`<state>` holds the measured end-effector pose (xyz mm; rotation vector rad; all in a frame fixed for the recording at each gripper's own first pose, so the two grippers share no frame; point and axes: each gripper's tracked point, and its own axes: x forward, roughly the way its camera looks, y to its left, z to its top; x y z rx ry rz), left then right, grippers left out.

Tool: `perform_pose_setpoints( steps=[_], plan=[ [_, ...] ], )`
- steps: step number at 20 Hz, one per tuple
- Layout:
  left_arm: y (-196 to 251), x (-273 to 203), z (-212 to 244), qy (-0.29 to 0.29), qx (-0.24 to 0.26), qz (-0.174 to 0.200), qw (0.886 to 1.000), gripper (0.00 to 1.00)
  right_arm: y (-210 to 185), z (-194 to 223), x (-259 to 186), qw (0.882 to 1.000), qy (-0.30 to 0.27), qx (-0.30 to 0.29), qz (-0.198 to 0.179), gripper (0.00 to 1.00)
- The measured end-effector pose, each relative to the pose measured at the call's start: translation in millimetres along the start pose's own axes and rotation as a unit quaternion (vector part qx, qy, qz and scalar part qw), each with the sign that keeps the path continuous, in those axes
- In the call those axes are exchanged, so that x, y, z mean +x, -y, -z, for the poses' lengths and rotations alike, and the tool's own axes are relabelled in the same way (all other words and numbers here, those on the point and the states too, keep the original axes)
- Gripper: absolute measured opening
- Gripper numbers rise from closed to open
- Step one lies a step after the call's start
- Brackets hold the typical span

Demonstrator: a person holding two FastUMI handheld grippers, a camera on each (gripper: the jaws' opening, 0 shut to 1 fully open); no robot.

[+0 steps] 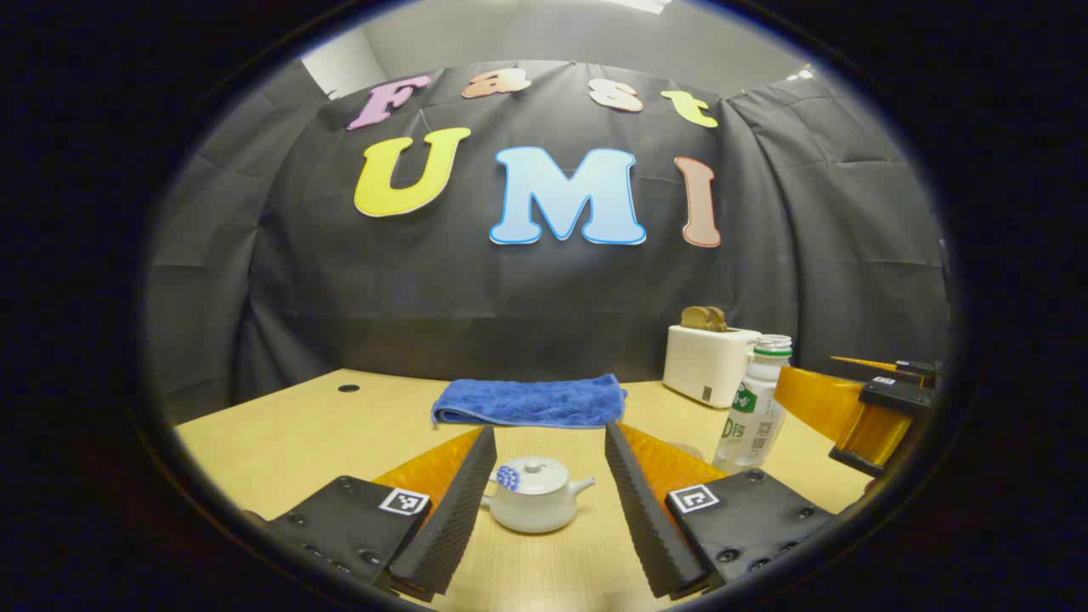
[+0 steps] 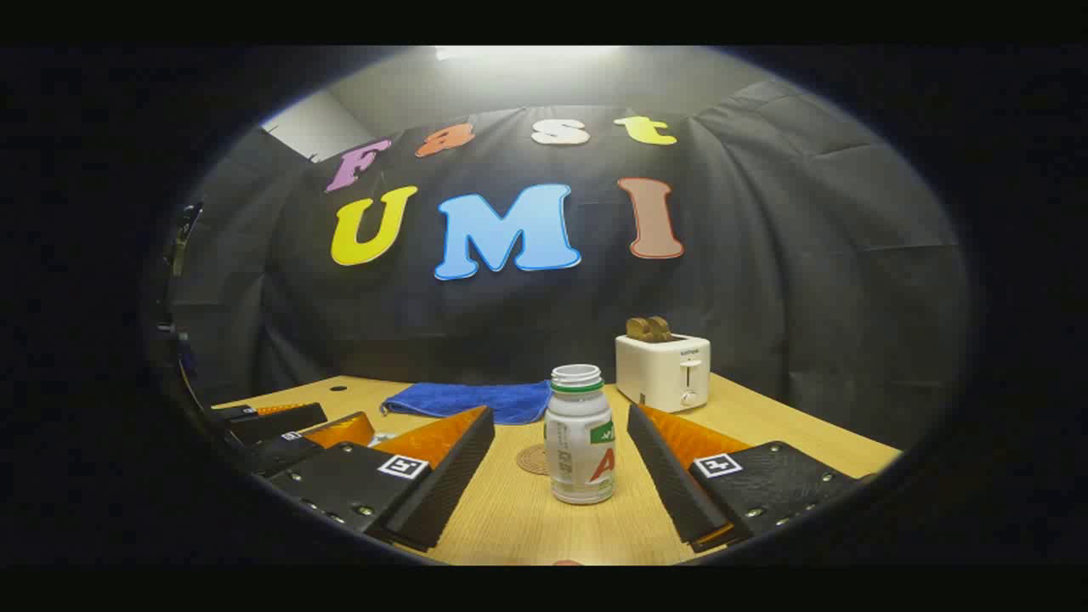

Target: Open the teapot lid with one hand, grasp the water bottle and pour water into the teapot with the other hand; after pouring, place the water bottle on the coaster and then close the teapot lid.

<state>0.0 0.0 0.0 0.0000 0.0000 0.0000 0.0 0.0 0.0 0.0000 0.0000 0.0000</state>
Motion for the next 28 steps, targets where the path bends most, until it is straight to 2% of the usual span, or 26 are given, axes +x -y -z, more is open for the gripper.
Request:
perform_pose_setpoints(
  steps=[1, 2, 3, 7, 9, 10, 11, 18, 19, 20, 21, 22, 23, 27, 28],
  plan=[
    [0, 2, 1, -0.002, 0.000, 0.002, 1.000, 0.92, 1, 1, 0, 1.000, -0.001, -0.001, 0.000, 0.98],
    [-1, 7, 4, -0.005, 0.002, 0.001, 1.000, 0.87, 1, 2, 0, 1.000, -0.002, -0.001, 0.001, 0.98],
    [-2, 11, 8, -0.009, 0.006, -0.001, 1.000, 0.89, 1, 3, 0, 1.000, -0.003, 0.000, 0.000, 0.97],
    [-7, 26, 13, -0.017, 0.015, -0.004, 1.000, 0.86, 1, 8, 0, 1.000, -0.009, 0.002, -0.001, 0.98],
    [-8, 31, 14, -0.017, 0.018, -0.003, 1.000, 0.77, 1, 9, 0, 1.000, -0.010, 0.001, -0.001, 0.98],
    [-8, 33, 14, -0.017, 0.020, -0.002, 1.000, 0.77, 1, 10, 1, 1.000, -0.011, 0.001, -0.001, 0.98],
    [-8, 34, 14, -0.017, 0.021, -0.002, 1.000, 0.86, 1, 12, 2, 1.000, -0.013, 0.002, -0.001, 0.98],
    [-10, 54, 28, -0.037, 0.016, 0.001, 0.999, 0.86, 0, 15, 5, 1.000, -0.018, 0.004, -0.004, 0.98],
    [-11, 56, 32, -0.044, 0.012, 0.000, 0.999, 0.84, 0, 17, 4, 1.000, -0.019, 0.005, -0.004, 0.98],
    [-12, 59, 37, -0.050, 0.007, 0.000, 0.999, 0.75, 1, 18, 4, 1.000, -0.020, 0.005, -0.003, 0.98],
    [-13, 62, 39, -0.054, 0.005, -0.001, 0.999, 0.70, 2, 21, 5, 1.000, -0.022, 0.006, -0.002, 0.98],
    [-14, 65, 43, -0.058, 0.005, -0.002, 0.998, 0.80, 3, 23, 6, 1.000, -0.025, 0.006, 0.000, 0.98],
    [-13, 68, 47, -0.063, 0.007, -0.002, 0.998, 0.80, 5, 27, 7, 1.000, -0.030, 0.007, 0.001, 0.98],
    [-20, 72, 54, -0.070, 0.017, -0.016, 0.997, 0.51, 13, 35, 9, 0.999, -0.041, 0.012, 0.007, 0.98],
    [-23, 73, 54, -0.070, 0.019, -0.020, 0.997, 0.53, 14, 36, 10, 0.999, -0.043, 0.012, 0.008, 0.98]
  ],
)
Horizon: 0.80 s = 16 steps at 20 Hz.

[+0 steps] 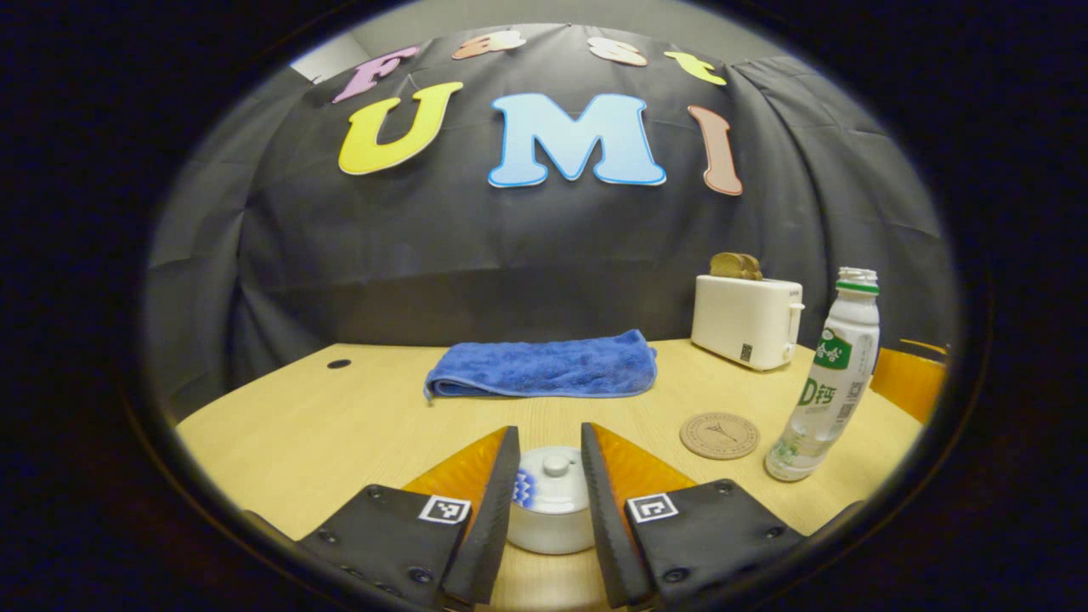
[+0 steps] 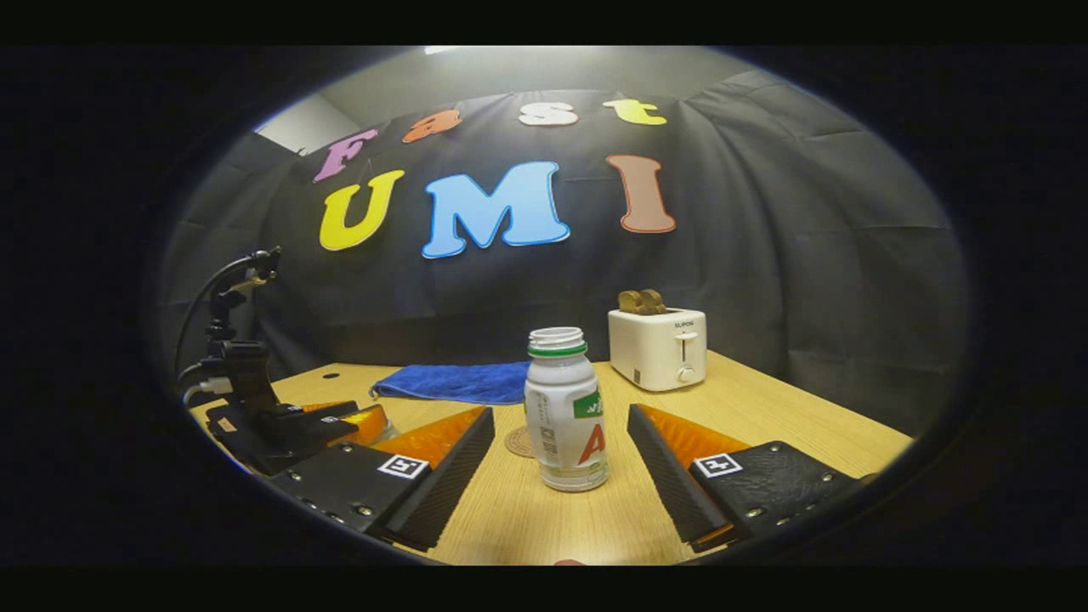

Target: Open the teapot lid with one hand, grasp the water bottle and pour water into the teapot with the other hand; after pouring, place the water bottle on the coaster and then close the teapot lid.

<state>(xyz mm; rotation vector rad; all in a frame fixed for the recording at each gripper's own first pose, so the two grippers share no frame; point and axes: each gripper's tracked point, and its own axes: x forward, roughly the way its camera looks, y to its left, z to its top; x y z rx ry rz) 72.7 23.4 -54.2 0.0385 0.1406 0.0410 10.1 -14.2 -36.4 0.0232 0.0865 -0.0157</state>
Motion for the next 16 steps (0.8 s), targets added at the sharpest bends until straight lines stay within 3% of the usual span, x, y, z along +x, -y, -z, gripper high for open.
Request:
perform_pose_setpoints(
  steps=[6, 10, 11, 13, 16],
  plan=[
    [8, 2, -3, 0.004, 0.021, 0.008, 1.000, 0.19, 4, 9, 9, 1.000, -0.013, -0.005, 0.002, 0.98],
    [6, 3, -6, 0.007, -0.006, 0.017, 1.000, 0.14, 7, 12, 14, 1.000, -0.015, -0.014, 0.006, 0.98],
    [6, 1, -6, 0.007, -0.012, 0.018, 1.000, 0.18, 7, 13, 16, 1.000, -0.016, -0.018, 0.007, 0.98],
    [4, 0, -10, 0.010, -0.019, 0.021, 1.000, 0.07, 8, 15, 19, 0.999, -0.018, -0.026, 0.008, 0.98],
    [4, -5, -20, 0.022, -0.031, 0.030, 0.999, 0.10, 7, 16, 24, 0.999, -0.019, -0.032, 0.008, 0.98]
  ],
)
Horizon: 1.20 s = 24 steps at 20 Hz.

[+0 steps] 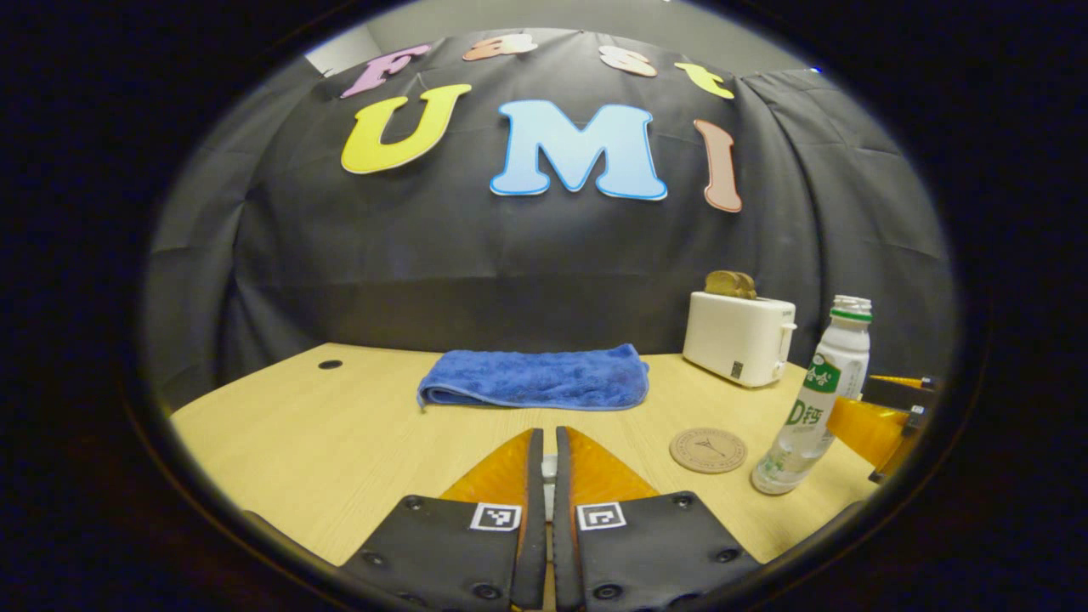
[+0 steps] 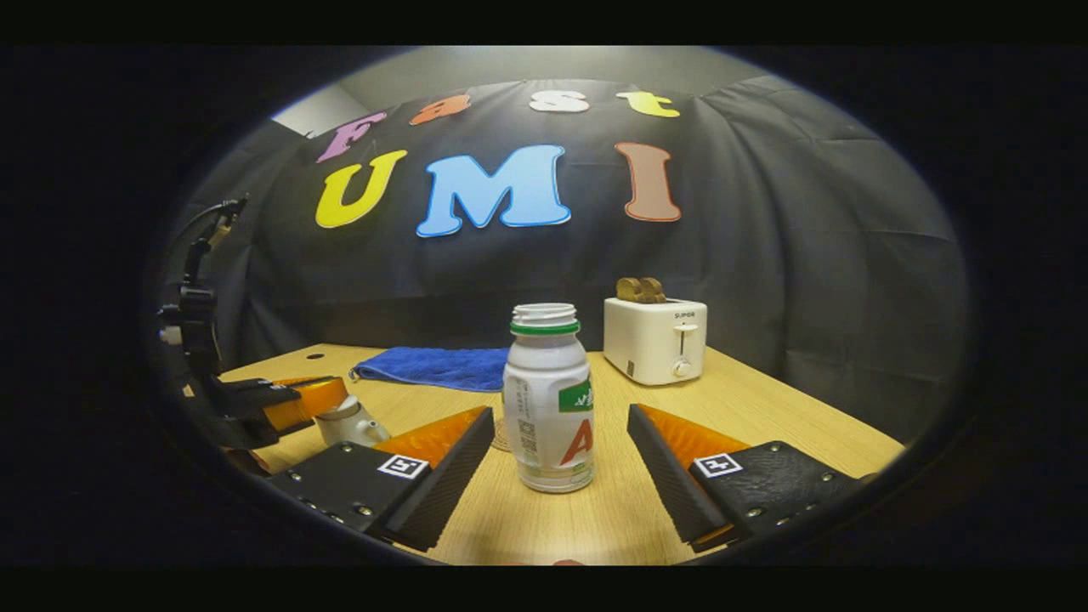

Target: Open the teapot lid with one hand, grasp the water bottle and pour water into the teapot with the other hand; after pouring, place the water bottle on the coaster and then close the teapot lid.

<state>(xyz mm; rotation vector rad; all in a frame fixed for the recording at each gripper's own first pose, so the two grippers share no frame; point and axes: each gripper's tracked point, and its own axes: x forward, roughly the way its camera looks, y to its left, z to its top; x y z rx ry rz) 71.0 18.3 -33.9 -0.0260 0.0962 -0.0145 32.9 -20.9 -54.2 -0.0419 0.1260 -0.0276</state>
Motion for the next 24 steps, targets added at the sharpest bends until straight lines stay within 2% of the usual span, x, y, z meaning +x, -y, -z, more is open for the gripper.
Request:
perform_pose_setpoints(
  steps=[2, 3, 7, 8, 10, 11, 14, 15, 16, 17, 19, 20, 24],
  plan=[
    [3, -4, -7, 0.007, -0.010, 0.009, 1.000, 0.14, 0, 1, 3, 1.000, -0.002, 0.003, 0.000, 0.98],
    [4, -6, -8, 0.008, -0.014, 0.013, 1.000, 0.10, 0, 3, 5, 1.000, -0.005, 0.005, 0.001, 0.98],
    [4, -13, -14, 0.009, -0.026, 0.021, 0.999, 0.10, 1, 6, 10, 1.000, -0.013, 0.011, 0.002, 0.98],
    [2, -15, -14, 0.004, -0.025, 0.021, 0.999, 0.14, 0, 6, 12, 1.000, -0.015, 0.012, 0.002, 0.98],
    [-2, -19, -8, -0.004, -0.030, 0.023, 0.999, 0.10, -3, 10, 14, 1.000, -0.020, 0.012, -0.001, 0.98],
    [-5, -22, -6, -0.007, -0.034, 0.023, 0.999, 0.14, -4, 11, 16, 1.000, -0.022, 0.013, -0.003, 0.98],
    [-18, -32, -3, -0.012, -0.035, 0.015, 0.999, 0.14, -9, 18, 20, 0.999, -0.036, 0.016, -0.010, 0.95],
    [-21, -34, -2, -0.014, -0.034, 0.013, 0.999, 0.10, -9, 23, 22, 0.999, -0.042, 0.017, -0.009, 0.95],
    [-25, -37, -1, -0.014, -0.032, 0.011, 0.999, 0.10, -11, 24, 22, 0.998, -0.049, 0.024, -0.016, 0.70],
    [-27, -39, 1, -0.015, -0.031, 0.010, 0.999, 0.10, -11, 27, 25, 0.998, -0.052, 0.030, -0.017, 0.79],
    [-31, -43, 3, -0.016, -0.032, 0.009, 0.999, 0.14, -12, 26, 23, 0.998, -0.051, 0.035, -0.015, 0.77],
    [-32, -45, 3, -0.016, -0.034, 0.009, 0.999, 0.10, -11, 25, 23, 0.998, -0.051, 0.036, -0.016, 0.77],
    [-32, -53, 8, -0.019, -0.041, 0.015, 0.999, 0.10, -13, 24, 22, 0.998, -0.052, 0.037, -0.018, 0.75]
  ],
)
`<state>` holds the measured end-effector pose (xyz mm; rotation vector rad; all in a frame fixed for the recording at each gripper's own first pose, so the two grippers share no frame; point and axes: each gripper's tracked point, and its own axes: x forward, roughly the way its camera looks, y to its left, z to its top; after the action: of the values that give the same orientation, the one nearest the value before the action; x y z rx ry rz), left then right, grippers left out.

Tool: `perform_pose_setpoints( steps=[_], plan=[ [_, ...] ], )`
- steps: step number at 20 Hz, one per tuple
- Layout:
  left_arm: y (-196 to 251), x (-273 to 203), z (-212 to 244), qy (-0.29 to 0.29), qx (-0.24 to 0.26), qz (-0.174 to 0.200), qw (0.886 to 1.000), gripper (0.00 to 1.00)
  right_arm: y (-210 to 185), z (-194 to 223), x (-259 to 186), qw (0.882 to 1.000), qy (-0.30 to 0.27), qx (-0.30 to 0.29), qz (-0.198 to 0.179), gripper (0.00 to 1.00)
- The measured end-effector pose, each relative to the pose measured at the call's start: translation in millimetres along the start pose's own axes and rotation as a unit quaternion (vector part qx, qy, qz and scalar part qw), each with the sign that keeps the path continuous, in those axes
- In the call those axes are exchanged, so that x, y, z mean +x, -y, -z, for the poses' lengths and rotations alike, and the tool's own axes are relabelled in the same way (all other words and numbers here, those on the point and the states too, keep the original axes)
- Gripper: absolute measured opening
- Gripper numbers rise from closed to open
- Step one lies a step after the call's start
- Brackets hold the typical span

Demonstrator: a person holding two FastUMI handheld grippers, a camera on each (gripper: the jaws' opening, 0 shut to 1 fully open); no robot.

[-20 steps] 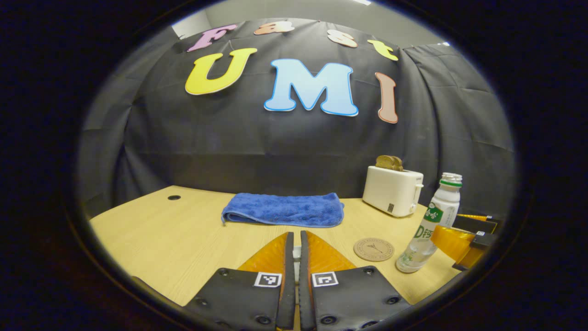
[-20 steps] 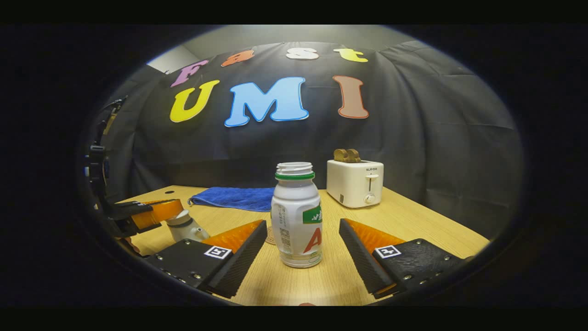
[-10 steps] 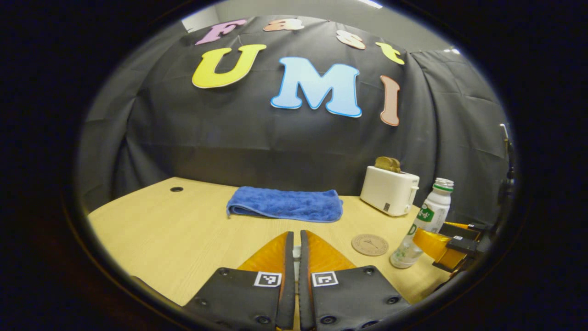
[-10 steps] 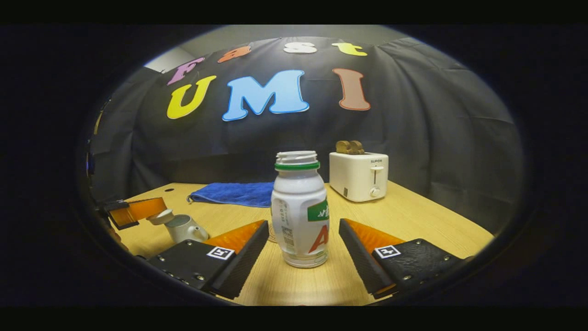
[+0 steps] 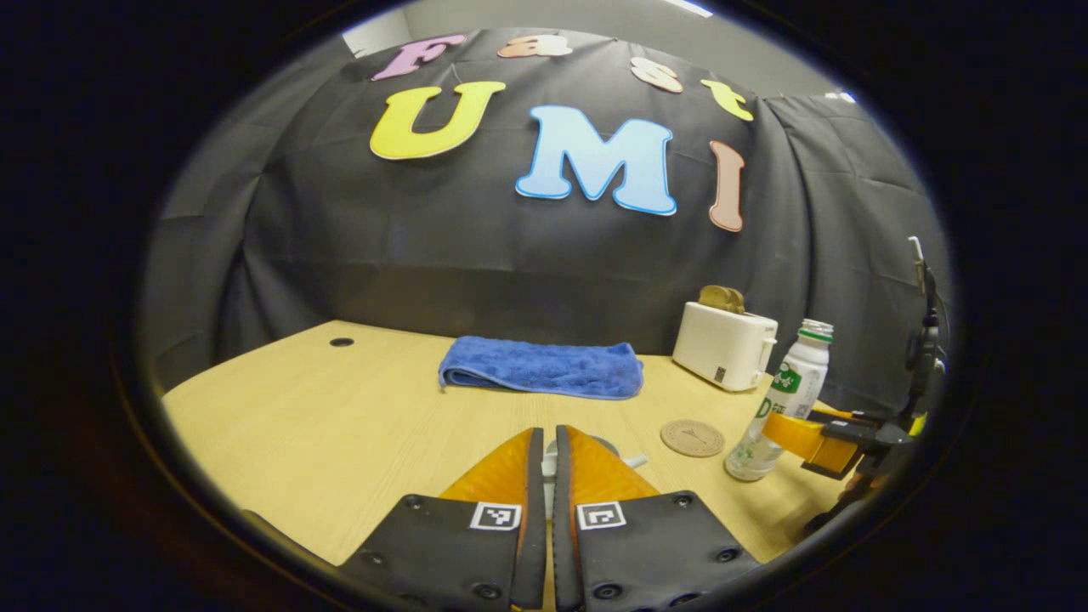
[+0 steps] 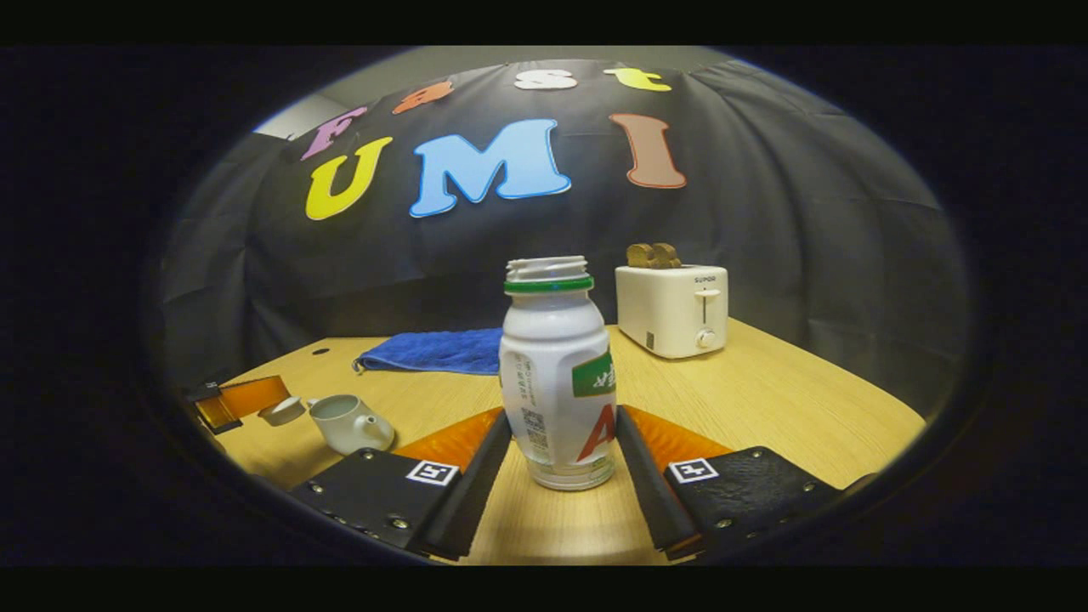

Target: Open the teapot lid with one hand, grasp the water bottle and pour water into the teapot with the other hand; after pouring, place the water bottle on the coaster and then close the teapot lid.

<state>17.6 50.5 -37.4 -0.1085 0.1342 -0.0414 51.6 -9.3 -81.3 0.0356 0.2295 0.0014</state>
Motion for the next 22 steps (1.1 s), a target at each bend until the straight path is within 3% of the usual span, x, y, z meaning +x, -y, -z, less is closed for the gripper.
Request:
perform_pose_setpoints(
  steps=[9, 10, 13, 15, 18, 22],
  plan=[
    [-13, -17, -1, 0.005, -0.001, -0.006, 1.000, 0.10, -15, -24, -11, 0.998, 0.021, -0.065, 0.012, 0.71],
    [-16, -20, -2, 0.007, -0.003, -0.008, 1.000, 0.14, -19, -27, -12, 0.997, 0.024, -0.075, 0.012, 0.71],
    [-26, -26, -3, 0.011, -0.006, -0.017, 1.000, 0.10, -29, -38, -15, 0.992, 0.041, -0.116, 0.015, 0.71],
    [-33, -30, -3, 0.012, -0.007, -0.024, 1.000, 0.14, -35, -45, -17, 0.988, 0.055, -0.142, 0.017, 0.71],
    [-44, -33, -4, 0.014, -0.012, -0.035, 0.999, 0.10, -43, -52, -19, 0.979, 0.072, -0.189, 0.022, 0.71],
    [-58, -38, -3, 0.017, -0.018, -0.049, 0.998, 0.14, -53, -57, -21, 0.959, 0.096, -0.265, 0.033, 0.71]
  ],
)
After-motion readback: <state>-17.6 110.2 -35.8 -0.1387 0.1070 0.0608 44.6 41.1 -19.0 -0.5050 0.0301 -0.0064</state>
